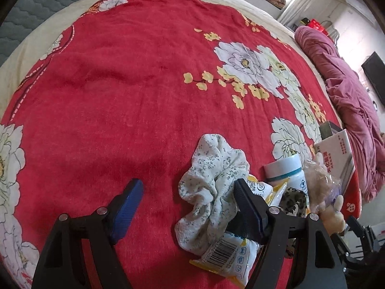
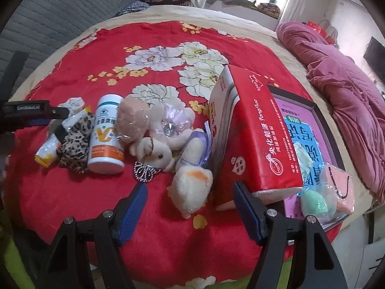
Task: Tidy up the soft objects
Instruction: 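Close left gripper on floral cloth while right gripper grasps white plush toy, then lift and carry floral cloth with left gripper while right carries plush toy to tray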
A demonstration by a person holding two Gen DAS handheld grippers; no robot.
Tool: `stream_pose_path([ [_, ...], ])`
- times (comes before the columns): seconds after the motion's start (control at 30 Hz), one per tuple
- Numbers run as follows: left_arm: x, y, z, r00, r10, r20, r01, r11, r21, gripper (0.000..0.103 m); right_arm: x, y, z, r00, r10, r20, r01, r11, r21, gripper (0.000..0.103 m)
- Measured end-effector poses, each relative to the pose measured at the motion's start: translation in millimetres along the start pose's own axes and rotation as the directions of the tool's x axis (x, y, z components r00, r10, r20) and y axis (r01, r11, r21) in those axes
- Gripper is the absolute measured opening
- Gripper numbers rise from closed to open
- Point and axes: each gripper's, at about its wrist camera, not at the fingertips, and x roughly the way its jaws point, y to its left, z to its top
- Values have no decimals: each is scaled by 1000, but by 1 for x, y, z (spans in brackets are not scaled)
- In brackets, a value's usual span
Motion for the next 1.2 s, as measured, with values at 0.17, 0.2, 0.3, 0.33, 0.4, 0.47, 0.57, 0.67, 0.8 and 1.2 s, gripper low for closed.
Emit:
stream_pose_path([
  [0.17,5,0,2,1000,-10,-1,10,1000,0,74,12,5,3,999,-16,-27,16,1000,9,72],
  [0.2,6,0,2,1000,-12,-2,12,1000,-2,73,15,6,4,999,-20,-31,21,1000,13,71],
  [0.3,9,-1,4,1000,-16,1,16,1000,-4,73,26,10,6,997,-33,-68,34,999,15,67],
  [0.33,10,-2,4,1000,-12,3,12,1000,-1,73,30,10,6,996,-35,-80,37,999,17,61],
  [0.4,11,-4,3,1000,-2,8,2,1000,9,73,38,8,6,994,-33,-102,36,999,28,56],
  [0.47,12,-5,3,1000,9,14,-9,1000,15,71,45,6,7,993,-32,-113,37,999,40,47],
  [0.57,13,-2,4,999,25,24,-25,1000,-4,59,51,2,6,992,-25,-122,31,998,49,36],
  [0.67,10,2,5,999,-9,39,10,1000,-29,32,47,0,5,994,-17,-110,22,999,43,36],
  [0.8,8,4,6,998,-36,51,39,998,-44,19,39,-2,6,996,8,-90,-4,999,45,36],
  [1.2,-22,4,-6,992,-64,107,70,996,-52,13,23,-7,10,998,57,-40,-54,996,70,36],
])
